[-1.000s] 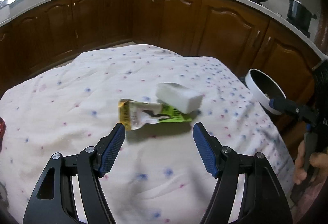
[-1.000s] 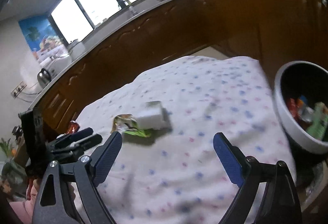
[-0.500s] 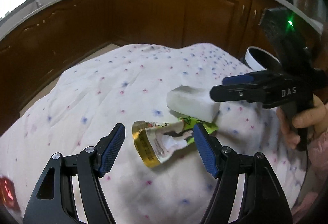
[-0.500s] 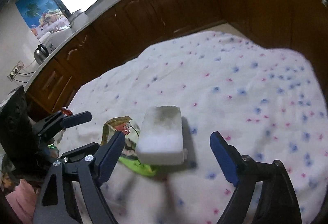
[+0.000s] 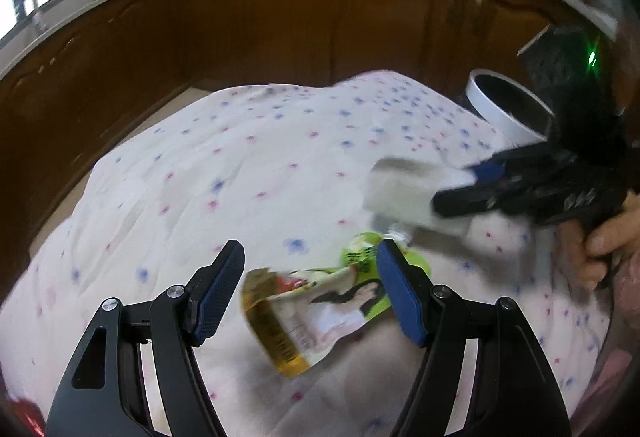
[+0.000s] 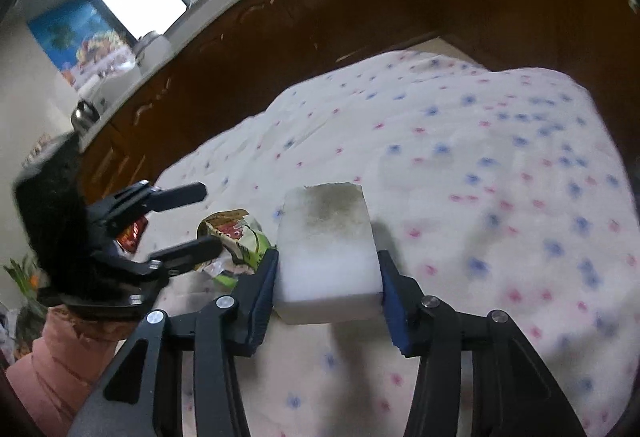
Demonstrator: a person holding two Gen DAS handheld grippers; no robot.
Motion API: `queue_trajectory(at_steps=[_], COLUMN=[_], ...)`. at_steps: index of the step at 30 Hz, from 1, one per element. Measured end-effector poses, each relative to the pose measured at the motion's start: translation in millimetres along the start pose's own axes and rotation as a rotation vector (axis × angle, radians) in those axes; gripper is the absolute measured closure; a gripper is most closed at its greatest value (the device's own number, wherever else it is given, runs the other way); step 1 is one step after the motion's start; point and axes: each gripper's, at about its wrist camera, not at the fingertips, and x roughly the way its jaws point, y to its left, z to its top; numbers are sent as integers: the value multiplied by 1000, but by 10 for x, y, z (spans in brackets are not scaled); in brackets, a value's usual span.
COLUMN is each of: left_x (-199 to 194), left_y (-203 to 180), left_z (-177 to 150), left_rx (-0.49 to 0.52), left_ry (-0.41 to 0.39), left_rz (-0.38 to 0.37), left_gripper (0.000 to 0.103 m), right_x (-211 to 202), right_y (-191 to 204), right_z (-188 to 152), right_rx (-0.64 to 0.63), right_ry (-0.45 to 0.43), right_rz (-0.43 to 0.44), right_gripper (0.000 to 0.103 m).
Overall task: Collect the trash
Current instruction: 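Grasp the white foam block with the right tool while the left tool grasps the green juice pouch, then carry the foam block and juice pouch over the bin with both tools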
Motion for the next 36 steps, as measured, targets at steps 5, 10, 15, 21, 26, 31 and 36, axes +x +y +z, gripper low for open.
queue_trajectory(at_steps=[5,10,15,21,26,31,36], left_x=[159,186,105,121,108,-44,-222], left_y=[-107,-125,-328,-436,-613,-748,-1006], left_z=[-45,-220,-328,-287,-282,-244,-166], left_rx=[58,37,52,-9,14,-30,-90], left_ry=[66,120,136,148,135,99,38], left_rz=[14,-20,-2,22,52,17,-23], left_gripper=[48,81,87,88,94,101,101], right_x=[-366,-622,-796,-905,-1055,-1234,-1408], right_y=[-201,-324,-352,-343,-404,-450,-524], right_z=[-197,-404,-538,-648,-792,-871,-941], right_rx=[53,92,113,132,153,168,170], right_ry=[-55,-89,-131,-163,-188,-223,-265], right_rz=[-9,-17,-8,-2,-6,-14,-56], right_gripper=[54,54,54,54,54,54,54])
